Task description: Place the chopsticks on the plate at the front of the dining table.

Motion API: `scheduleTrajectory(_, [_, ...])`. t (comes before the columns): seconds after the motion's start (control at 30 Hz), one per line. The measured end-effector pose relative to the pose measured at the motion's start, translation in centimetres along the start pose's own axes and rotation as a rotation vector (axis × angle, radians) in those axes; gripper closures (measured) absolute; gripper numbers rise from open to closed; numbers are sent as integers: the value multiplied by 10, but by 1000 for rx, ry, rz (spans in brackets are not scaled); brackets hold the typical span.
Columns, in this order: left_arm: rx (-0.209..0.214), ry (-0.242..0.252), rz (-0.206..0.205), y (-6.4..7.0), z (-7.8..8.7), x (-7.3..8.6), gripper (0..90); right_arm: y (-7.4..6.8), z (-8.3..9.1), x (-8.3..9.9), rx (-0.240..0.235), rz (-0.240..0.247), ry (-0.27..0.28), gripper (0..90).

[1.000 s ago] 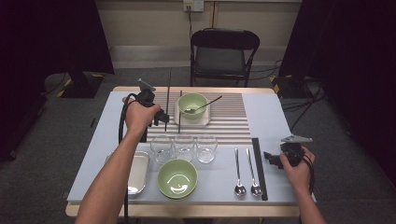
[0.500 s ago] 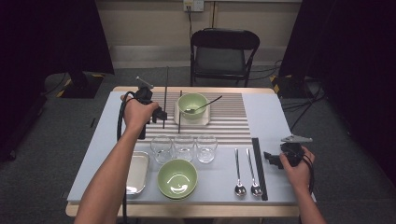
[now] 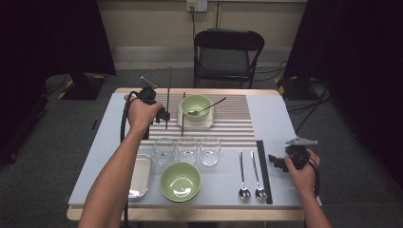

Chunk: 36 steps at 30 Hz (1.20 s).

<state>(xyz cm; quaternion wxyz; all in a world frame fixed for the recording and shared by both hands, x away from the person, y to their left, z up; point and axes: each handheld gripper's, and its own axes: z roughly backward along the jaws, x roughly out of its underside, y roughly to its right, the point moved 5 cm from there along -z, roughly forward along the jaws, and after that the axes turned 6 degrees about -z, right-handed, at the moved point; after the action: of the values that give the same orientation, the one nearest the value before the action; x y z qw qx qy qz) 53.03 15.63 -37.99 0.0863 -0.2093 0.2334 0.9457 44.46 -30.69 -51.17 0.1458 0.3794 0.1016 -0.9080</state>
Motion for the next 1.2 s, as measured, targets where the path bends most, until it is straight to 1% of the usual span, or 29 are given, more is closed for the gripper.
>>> scheduleTrajectory(0.03, [1,3,5,0,0,0,872,0,0,0,0,-1,0,155])
scheduleTrajectory(0.13, [1,2,2,-2,-1,-2,872,0,0,0,0,0,0,155])
scheduleTrajectory(0.17, [-7,7,12,-2,-1,-2,872,0,0,0,1,-1,0,155])
scheduleTrajectory(0.2, [-9,6,13,-3,-2,-2,872,0,0,0,0,-1,0,155])
scheduleTrajectory(0.23, [-1,14,12,-3,-2,-3,872,0,0,0,0,0,0,155])
scheduleTrajectory(0.33, [2,19,8,-3,-4,-4,872,0,0,0,0,0,0,155])
scheduleTrajectory(0.4, [-9,12,6,-3,-5,-4,872,0,0,0,1,-2,-2,155])
scheduleTrajectory(0.53, [-1,17,12,-2,-7,-5,872,0,0,0,1,-2,-1,155])
scheduleTrajectory(0.6, [-4,12,4,-2,-9,-6,872,0,0,0,1,-2,-2,155])
scheduleTrajectory(0.83, [-9,14,7,-4,-15,-8,872,0,0,0,0,0,0,155])
scheduleTrajectory(0.9, [-6,16,21,-3,-16,-9,872,0,0,0,1,-3,-1,155])
scheduleTrajectory(0.97, [-9,16,18,-5,-17,-10,872,0,0,0,1,-1,-1,155])
scheduleTrajectory(1.0, [-8,17,29,-4,-18,-10,872,0,0,0,1,4,1,155])
scheduleTrajectory(1.07, [-13,17,26,-5,-18,-10,872,0,0,0,1,3,1,155])
scheduleTrajectory(1.1, [-9,15,19,-6,-18,-10,872,0,0,0,1,2,1,155])
scheduleTrajectory(1.17, [-12,18,33,-6,-19,-11,872,0,0,0,1,2,0,155])
scheduleTrajectory(1.2, [-10,20,32,-6,-20,-11,872,0,0,0,1,-1,-1,155])
